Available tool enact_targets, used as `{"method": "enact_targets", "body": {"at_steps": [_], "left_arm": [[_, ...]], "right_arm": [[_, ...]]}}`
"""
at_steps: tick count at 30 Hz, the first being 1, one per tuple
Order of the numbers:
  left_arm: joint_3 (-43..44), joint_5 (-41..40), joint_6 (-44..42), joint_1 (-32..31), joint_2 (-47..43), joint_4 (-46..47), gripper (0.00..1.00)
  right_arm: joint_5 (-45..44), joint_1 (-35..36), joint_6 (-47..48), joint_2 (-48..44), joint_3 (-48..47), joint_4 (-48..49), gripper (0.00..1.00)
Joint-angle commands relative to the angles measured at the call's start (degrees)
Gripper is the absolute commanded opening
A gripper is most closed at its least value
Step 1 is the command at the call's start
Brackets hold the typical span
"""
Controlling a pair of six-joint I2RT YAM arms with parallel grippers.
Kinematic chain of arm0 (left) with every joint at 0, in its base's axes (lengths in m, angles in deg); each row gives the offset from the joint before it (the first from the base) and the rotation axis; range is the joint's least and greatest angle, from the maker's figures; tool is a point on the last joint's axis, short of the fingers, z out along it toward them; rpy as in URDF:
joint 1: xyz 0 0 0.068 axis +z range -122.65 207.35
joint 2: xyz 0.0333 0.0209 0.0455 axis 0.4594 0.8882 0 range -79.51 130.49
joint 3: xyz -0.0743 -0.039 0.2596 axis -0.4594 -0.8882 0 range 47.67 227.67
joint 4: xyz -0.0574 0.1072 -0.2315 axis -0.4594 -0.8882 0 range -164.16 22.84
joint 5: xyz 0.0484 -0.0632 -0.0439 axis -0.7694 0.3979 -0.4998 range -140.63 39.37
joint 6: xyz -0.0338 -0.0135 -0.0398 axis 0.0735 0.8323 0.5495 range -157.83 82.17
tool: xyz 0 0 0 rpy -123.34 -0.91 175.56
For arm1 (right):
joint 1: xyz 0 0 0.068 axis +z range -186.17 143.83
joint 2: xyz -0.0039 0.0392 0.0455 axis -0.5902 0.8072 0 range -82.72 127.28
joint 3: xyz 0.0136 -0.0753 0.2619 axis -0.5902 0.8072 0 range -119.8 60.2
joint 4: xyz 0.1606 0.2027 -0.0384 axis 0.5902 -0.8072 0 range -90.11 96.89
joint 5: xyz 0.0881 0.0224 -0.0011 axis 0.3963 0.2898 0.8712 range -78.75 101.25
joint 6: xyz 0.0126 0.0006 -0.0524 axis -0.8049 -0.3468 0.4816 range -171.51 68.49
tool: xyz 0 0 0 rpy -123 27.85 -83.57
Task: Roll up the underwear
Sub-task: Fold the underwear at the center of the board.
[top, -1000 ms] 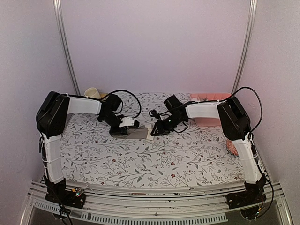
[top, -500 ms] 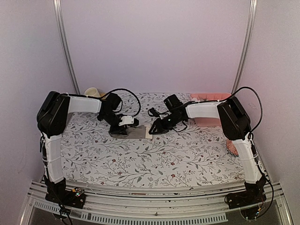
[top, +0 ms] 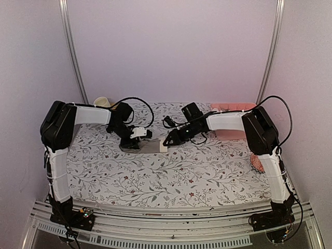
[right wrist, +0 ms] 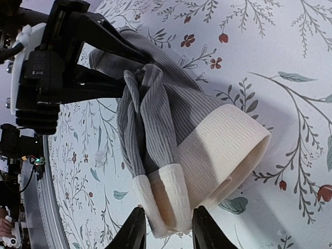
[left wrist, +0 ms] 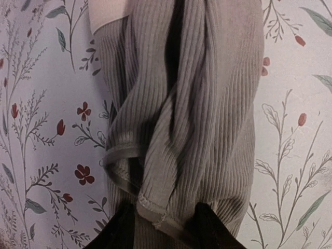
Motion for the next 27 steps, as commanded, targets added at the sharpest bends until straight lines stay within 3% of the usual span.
{"method": "enact_targets", "body": {"at_steps": [1,2,5,15,19,27], "left_arm": [[0.60,-0.68,0.47,1.01,-0.17,-1.61,0.42],[0.67,-0.82,0.51,1.01,-0.10,-1.60,0.42],[0.90,-1.13,0.80,1.03,-0.06,-1.57,0.42],[0.64,-0.10,0.73,2.13,-2.51,-1.60,0.40],[0.34,-0.62,1.34,2.67,-3.14,-1.65,0.56],[-0.79,3.00,0.84,4.82,-10.68,-1.45,0.77]], "right_arm": [[2.02,-0.27,0.88,-2.51,0.21,3.13,0.21],[2.04,-0.19,0.91,-2.33,-0.05,3.21,0.14],[2.04,-0.22,0.97,-1.63,-0.92,3.24,0.05],[3.47,0.07,-0.84,-2.24,-1.97,4.98,0.02],[3.55,0.46,-2.40,-1.10,-4.25,4.02,0.03],[1.79,0.60,-5.31,2.32,-7.51,2.43,0.02]]}}
